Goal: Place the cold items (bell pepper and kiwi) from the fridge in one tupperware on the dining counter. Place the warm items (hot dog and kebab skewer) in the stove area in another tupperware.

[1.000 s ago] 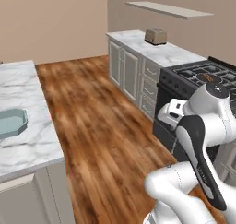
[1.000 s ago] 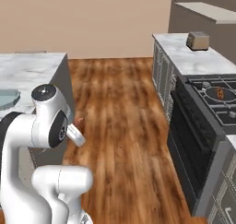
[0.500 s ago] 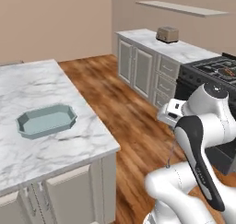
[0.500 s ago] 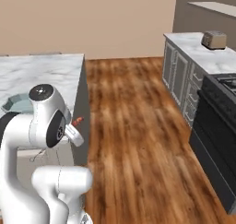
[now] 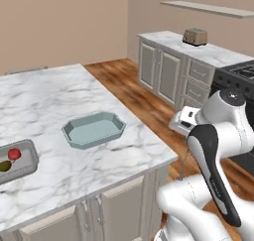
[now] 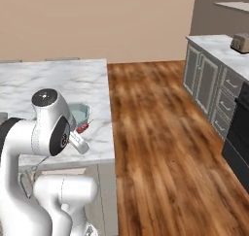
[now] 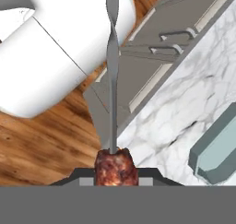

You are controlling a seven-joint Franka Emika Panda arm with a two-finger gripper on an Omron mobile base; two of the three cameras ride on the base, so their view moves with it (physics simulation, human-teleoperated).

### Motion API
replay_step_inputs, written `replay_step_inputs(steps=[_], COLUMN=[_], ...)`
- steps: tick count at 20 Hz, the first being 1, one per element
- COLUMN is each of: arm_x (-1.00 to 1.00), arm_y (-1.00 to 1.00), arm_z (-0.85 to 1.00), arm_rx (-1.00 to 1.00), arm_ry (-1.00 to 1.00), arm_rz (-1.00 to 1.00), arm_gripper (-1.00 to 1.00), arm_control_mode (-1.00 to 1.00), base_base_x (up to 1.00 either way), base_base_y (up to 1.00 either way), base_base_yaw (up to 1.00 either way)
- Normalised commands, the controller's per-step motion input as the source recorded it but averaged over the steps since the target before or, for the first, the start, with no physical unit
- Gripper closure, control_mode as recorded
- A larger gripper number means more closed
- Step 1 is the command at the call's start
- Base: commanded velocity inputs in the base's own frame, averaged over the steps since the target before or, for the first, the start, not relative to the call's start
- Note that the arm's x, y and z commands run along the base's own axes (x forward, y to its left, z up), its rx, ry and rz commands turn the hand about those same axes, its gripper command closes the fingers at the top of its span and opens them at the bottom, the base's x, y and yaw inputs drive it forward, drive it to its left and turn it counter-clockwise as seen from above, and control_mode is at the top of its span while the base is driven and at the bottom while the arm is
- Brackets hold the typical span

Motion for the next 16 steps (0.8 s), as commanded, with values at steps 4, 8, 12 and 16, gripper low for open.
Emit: replay_step_inputs(steps=[4, 8, 12, 16], arm_x=[0.00, 0.00, 0.39, 0.92], arm_y=[0.00, 0.00, 0.29, 0.40], arm_z=[0.00, 0.00, 0.00, 0.00], arm_rx=[0.00, 0.00, 0.00, 0.00], arm_ry=[0.00, 0.00, -0.12, -0.09], arm_rz=[0.00, 0.00, 0.00, 0.00], arm_gripper=[1.00, 1.00, 1.00, 1.00], arm_control_mode=[1.00, 1.00, -1.00, -1.00], base_base_x=[0.31, 0.33, 0.05, 0.00], base_base_y=[0.73, 0.55, 0.10, 0.00], base_base_yaw=[0.00, 0.00, 0.00, 0.00])
